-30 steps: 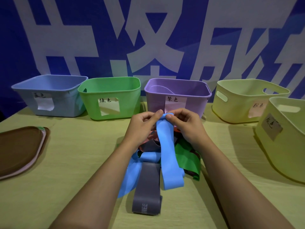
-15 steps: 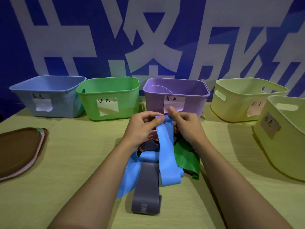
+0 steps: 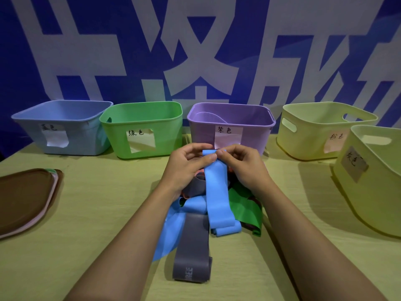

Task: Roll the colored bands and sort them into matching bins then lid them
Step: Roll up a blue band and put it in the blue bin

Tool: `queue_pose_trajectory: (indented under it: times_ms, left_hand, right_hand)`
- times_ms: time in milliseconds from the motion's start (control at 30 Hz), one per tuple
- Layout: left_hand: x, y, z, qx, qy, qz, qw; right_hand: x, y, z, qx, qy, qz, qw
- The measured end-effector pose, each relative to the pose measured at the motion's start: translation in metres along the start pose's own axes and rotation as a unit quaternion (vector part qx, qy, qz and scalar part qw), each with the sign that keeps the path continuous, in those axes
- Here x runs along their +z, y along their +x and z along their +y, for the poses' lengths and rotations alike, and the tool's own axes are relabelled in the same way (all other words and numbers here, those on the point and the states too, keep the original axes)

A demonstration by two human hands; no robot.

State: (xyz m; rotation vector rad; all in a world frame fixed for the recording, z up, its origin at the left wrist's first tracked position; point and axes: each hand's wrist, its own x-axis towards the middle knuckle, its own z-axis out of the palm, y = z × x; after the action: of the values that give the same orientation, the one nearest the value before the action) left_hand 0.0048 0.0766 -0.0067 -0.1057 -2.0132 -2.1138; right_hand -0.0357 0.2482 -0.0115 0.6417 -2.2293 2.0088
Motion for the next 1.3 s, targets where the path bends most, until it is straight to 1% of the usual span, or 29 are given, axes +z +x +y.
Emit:
queue_pose_trajectory:
  times_ms: [100, 233, 433, 567, 633, 767, 900, 1067, 1167, 1300]
  left_hand:
    - [0.0014, -0.0014, 0.0021, -0.02, 0.006, 0.015, 1.0]
    - [-0.0032, 0.0026, -0.0059, -0.005, 0.082, 0.032, 0.996]
    - [-0.0032, 0.0035, -0.0036, 0.004, 0.041, 0.029, 0.999]
    - [-0.001, 0.0024, -0.0023, 0.021, 0.028, 0.018, 0.999]
    - [0.0001, 0.0006, -0.0006, 0.025, 0.011, 0.011, 1.0]
    - [-0.0004, 0.0005, -0.0015, 0.039, 0.001, 0.008, 0.999]
    - [-0.0014, 0.0007, -0.0008, 0.05, 0.023, 0.009, 0.998]
    - [-0.0018, 0.0007, -0.0006, 0.028, 0.004, 0.001, 1.0]
    - [-0.0012, 0.0014, -0.0015, 0.002, -0.001, 0.009, 1.0]
    - [-0.0034, 0.0032, -0.007, -0.005, 0.058, 0.014, 0.998]
  right_hand:
    - [0.0014, 0.0012, 0.0024, -0.012, 0.02, -0.016, 1.0]
    - [-0.0006, 0.0023, 0.0066, -0.033, 0.008, -0.022, 0.999]
    - [0.0012, -0.0004, 0.0021, -0.024, 0.025, -0.021, 0.999]
    - [0.0019, -0.0016, -0.0003, -0.006, -0.052, 0.01, 0.999]
    - [0.0024, -0.0013, -0.0005, -0.001, -0.068, 0.023, 0.997]
    - [0.002, -0.0009, -0.0013, -0.013, -0.059, 0.016, 0.998]
    - [0.0012, 0.0005, 0.0021, -0.009, -0.034, 0.003, 0.999]
    - [-0.0001, 0.0011, 0.0036, -0.019, -0.004, -0.013, 1.0]
    - [-0.0005, 0.0008, 0.0027, -0.037, -0.001, -0.025, 0.999]
    - [0.0004, 0.0005, 0.0036, -0.058, -0.021, -0.032, 0.998]
